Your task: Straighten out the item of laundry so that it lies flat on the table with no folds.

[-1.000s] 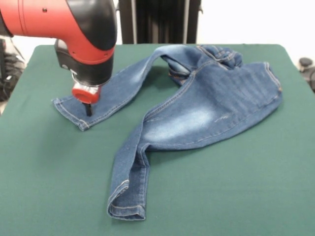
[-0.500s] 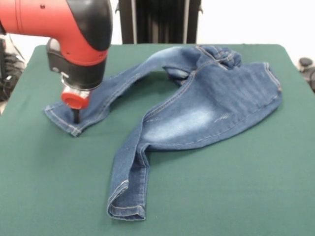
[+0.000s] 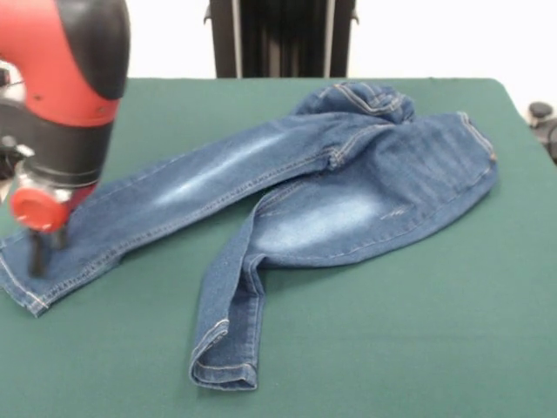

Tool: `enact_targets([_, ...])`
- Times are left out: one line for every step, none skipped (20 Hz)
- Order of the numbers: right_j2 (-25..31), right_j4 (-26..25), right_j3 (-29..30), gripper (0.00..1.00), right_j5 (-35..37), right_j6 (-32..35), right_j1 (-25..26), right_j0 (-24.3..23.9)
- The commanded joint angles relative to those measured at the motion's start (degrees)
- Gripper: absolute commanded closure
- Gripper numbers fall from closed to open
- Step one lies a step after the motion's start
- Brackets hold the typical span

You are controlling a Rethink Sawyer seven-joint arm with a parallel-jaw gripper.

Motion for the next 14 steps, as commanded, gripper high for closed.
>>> enact_targets([0.89, -5.77, -7.18, 0.00, -8.11, -1.57, 4.50, 0.02])
enact_targets([0.52, -5.70, -6.96, 0.00, -8.26, -1.27, 4.42, 0.22])
enact_targets([0.15, -5.63, -6.73, 0.00, -8.41, -0.96, 4.34, 0.42])
enact_targets([-0.46, -5.78, -6.57, 0.00, -8.65, -0.04, 4.48, 0.99])
enact_targets([-0.76, -5.44, -6.10, 0.00, -8.55, -0.05, 4.16, 1.02])
enact_targets([-1.22, -5.21, -5.38, 0.00, -8.40, -0.21, 3.55, 1.15])
enact_targets([-1.86, -5.20, -4.62, 0.00, -8.30, -0.01, 3.13, 1.57])
enact_targets([-2.06, -4.90, -3.90, 0.00, -8.12, -0.26, 2.66, 1.58])
enact_targets([-2.27, -4.61, -3.17, 0.00, -7.95, -0.52, 2.19, 1.59])
enact_targets([-2.13, -4.09, -2.01, 0.00, -7.53, -1.39, 1.57, 1.29])
enact_targets([-2.00, -3.64, -0.79, 0.00, -7.08, -2.24, 0.97, 1.03])
enact_targets([-2.47, -3.36, 1.14, 0.00, -6.78, -2.19, -0.60, 1.18])
enact_targets([-2.66, -2.93, 2.70, 0.00, -6.55, -2.16, -1.84, 1.07])
enact_targets([-2.32, -2.25, 4.52, 0.00, -6.32, -2.98, -3.05, 0.60])
